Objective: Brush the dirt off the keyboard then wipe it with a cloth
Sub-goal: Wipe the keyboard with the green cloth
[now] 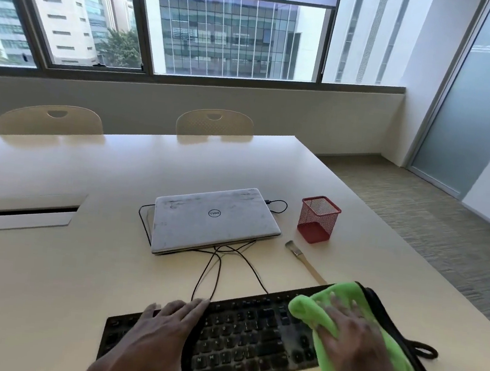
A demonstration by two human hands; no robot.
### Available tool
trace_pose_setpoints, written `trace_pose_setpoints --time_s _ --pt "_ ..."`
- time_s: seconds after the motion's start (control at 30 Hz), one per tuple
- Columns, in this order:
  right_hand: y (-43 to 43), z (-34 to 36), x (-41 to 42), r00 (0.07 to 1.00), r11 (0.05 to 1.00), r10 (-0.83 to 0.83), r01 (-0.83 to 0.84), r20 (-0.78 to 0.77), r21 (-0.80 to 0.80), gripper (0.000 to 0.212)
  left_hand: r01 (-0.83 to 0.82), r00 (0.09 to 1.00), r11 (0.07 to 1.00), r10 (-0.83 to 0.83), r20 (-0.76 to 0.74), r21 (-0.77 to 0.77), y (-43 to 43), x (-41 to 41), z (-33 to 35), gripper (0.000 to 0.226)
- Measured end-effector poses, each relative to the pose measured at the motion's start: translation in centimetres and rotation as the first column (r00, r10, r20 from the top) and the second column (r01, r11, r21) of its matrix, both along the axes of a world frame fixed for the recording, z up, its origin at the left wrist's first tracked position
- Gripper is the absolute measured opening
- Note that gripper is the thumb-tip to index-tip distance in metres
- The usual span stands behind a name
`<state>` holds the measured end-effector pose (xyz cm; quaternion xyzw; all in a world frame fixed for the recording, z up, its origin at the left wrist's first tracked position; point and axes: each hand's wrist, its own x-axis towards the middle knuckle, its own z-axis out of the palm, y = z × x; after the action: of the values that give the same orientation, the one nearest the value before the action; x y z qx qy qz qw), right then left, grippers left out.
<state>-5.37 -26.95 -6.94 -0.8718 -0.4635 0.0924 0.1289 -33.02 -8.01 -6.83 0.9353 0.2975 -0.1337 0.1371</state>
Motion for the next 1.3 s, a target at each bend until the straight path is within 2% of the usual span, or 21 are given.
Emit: trace_pose_setpoints --time_s 0.1,0.17,0.2,0.3,0.37,0.47,0.53,0.6,0.7,0.8,0.9,0.93,0.97,1.03,1.07,1.1,1.13,1.17,1.2,1.23,1.3 --pt "2.4 0.1 -5.5 0.988 0.988 0.153 -0.152 -0.019 0.024 0.059 0.038 0.997 0.998 -0.04 0.06 0.043 -0.3 0.2 0.0 0.142" --pt "4.3 0.4 -10.3 0.943 0.946 0.324 -0.323 -0.075 0.014 0.055 0.057 0.995 0.995 -0.064 0.082 0.087 -0.5 0.3 0.1 0.142" --pt "5.0 0.6 -12.5 0.917 0.917 0.397 -0.395 -0.04 0.044 0.051 0.061 0.993 0.993 -0.07 0.092 0.102 -0.5 0.2 0.1 0.14" --pt "6.4 0.8 -14.6 0.857 0.859 0.511 -0.506 -0.072 0.074 0.049 0.047 0.994 0.996 -0.054 0.099 0.078 -0.5 -0.3 0.3 0.142" --pt "6.0 1.0 -12.6 0.879 0.884 0.467 -0.466 -0.102 0.033 0.048 -0.025 0.998 0.999 0.023 0.06 0.021 -0.4 -1.5 0.4 0.156" --pt "4.2 0.6 -7.6 0.992 0.992 0.119 -0.118 0.027 -0.035 0.058 -0.158 0.987 0.987 0.158 0.011 -0.016 0.0 -4.5 0.0 0.158" --pt "3.9 0.6 -6.2 0.997 0.991 -0.079 0.08 0.01 -0.11 0.063 -0.208 0.976 0.978 0.208 0.065 -0.004 0.2 -6.2 -0.3 0.157" --pt "4.4 0.0 -6.9 0.992 0.983 -0.127 0.122 -0.024 -0.135 0.062 -0.213 0.97 0.977 0.212 0.12 -0.003 0.0 -6.8 -0.3 0.156" --pt "5.8 -0.6 -10.8 0.999 0.999 -0.026 0.024 -0.043 -0.04 0.061 -0.212 0.966 0.977 0.209 0.152 -0.001 -0.4 -6.7 -0.2 0.155" --pt "7.2 -0.1 -16.2 0.983 0.978 0.177 -0.18 -0.039 -0.108 0.054 -0.208 0.966 0.978 0.201 0.161 0.028 -0.4 -6.6 -0.2 0.155" --pt "8.2 0.1 -18.8 0.949 0.949 0.314 -0.315 -0.018 -0.032 0.055 -0.208 0.973 0.978 0.207 0.102 0.003 -0.1 -6.5 0.0 0.165" --pt "8.4 0.1 -19.0 0.945 0.946 0.325 -0.325 -0.025 -0.005 0.056 -0.201 0.976 0.98 0.201 0.081 -0.015 -0.1 -6.3 0.2 0.169" --pt "8.4 0.0 -18.7 0.936 0.941 0.334 -0.338 -0.114 -0.019 0.059 -0.189 0.978 0.981 0.192 0.083 -0.04 -0.3 -6.0 0.6 0.171" --pt "8.2 0.6 -17.7 0.94 0.958 0.288 -0.281 -0.185 0.063 0.076 -0.192 0.946 0.967 0.228 0.229 -0.17 -0.9 -5.0 1.4 0.167" --pt "7.9 1.2 -17.2 0.951 0.967 0.254 -0.244 -0.178 0.077 0.079 -0.196 0.892 0.934 0.296 0.341 -0.298 -1.4 -4.3 1.7 0.161" --pt "7.6 1.5 -16.9 0.958 0.972 0.229 -0.215 -0.172 0.097 0.071 -0.193 0.803 0.878 0.398 0.443 -0.438 -2.0 -3.5 2.1 0.154" --pt "7.5 2.1 -16.8 0.958 0.972 0.221 -0.2 -0.186 0.122 0.06 -0.177 0.682 0.794 0.526 0.509 -0.582 -2.5 -2.7 2.2 0.147" --pt "7.3 2.3 -16.4 0.957 0.971 0.21 -0.181 -0.2 0.154 0.059 -0.139 0.544 0.681 0.659 0.519 -0.719 -2.8 -1.8 2.2 0.14" --pt "7.2 2.5 -16.1 0.954 0.965 0.223 -0.187 -0.201 0.184 0.062 -0.069 0.406 0.542 0.782 0.472 -0.838 -3.1 -0.9 2.0 0.13" --pt "7.1 2.4 -15.9 0.946 0.955 0.253 -0.211 -0.201 0.21 0.064 0.032 0.322 0.409 0.86 0.397 -0.912 -3.3 -0.1 1.8 0.113" --pt "7.0 2.7 -14.7 0.909 0.93 0.338 -0.281 -0.245 0.238 0.07 0.22 0.258 0.237 0.921 0.29 -0.946 -4.0 1.7 2.3 0.075"
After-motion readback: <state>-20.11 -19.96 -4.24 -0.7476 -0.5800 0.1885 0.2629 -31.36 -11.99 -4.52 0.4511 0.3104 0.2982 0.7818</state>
